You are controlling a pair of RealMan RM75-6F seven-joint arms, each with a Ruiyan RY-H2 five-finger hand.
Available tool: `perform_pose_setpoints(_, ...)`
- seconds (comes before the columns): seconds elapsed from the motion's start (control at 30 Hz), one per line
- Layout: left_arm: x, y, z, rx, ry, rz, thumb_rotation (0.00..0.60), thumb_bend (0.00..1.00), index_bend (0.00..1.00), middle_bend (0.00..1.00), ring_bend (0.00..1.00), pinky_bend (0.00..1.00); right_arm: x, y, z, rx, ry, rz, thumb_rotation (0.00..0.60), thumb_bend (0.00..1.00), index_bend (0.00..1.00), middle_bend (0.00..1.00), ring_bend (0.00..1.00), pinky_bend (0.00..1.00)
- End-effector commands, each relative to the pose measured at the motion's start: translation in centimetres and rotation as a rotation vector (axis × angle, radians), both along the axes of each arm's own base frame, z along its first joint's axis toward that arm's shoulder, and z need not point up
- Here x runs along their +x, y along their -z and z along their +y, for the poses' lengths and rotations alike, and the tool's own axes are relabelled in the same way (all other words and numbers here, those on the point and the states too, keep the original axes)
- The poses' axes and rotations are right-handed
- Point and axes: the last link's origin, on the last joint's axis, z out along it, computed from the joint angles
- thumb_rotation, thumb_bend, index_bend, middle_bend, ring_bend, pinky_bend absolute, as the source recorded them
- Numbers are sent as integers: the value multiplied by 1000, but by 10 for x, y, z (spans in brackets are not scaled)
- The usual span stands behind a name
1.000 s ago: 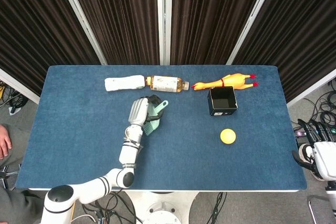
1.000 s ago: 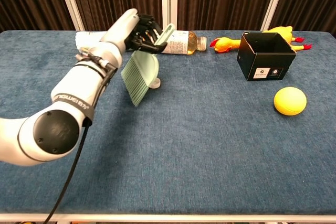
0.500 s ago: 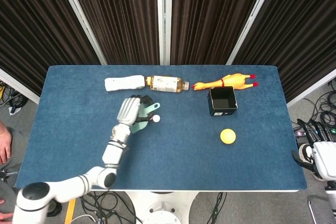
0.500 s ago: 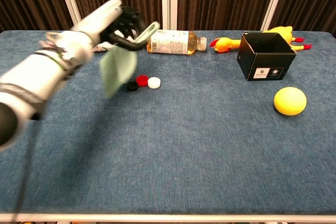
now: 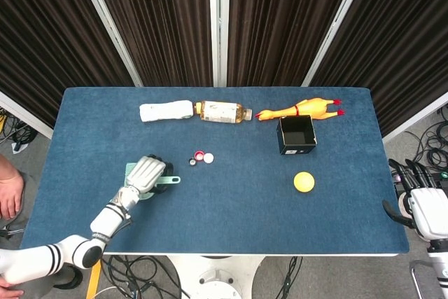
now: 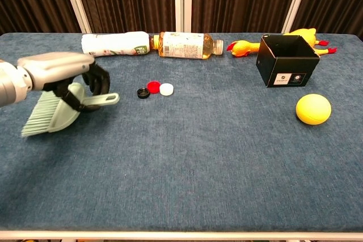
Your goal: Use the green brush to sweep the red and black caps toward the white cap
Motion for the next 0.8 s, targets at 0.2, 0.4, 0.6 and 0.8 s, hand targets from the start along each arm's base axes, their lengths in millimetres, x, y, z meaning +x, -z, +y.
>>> perform_pose_setpoints(0.2,-2,-8,-6,33,-57,-32,600,152,192,247,163,252,0,-1,0,-4,8,6,600,235,29,159,0,21)
perform_pose_setpoints(0.4,-18,-49,-8,174,-93,-109,600,133,188,226,139,233,-6,-4,-2,3,41,15,600,236,29,159,0,21)
perform_pose_setpoints(0.6,-66,-113,-31,351,-182,-119,600,134,196,237,139,219,-13,-3,0,9,72,19,600,237,29,155,0,21)
perform_pose_setpoints(0.8,-101,-149,-83,507,-227,-64,600,133,217,237,139,209,-13,8,3,17,71,-2,600,238,29,153,0,21)
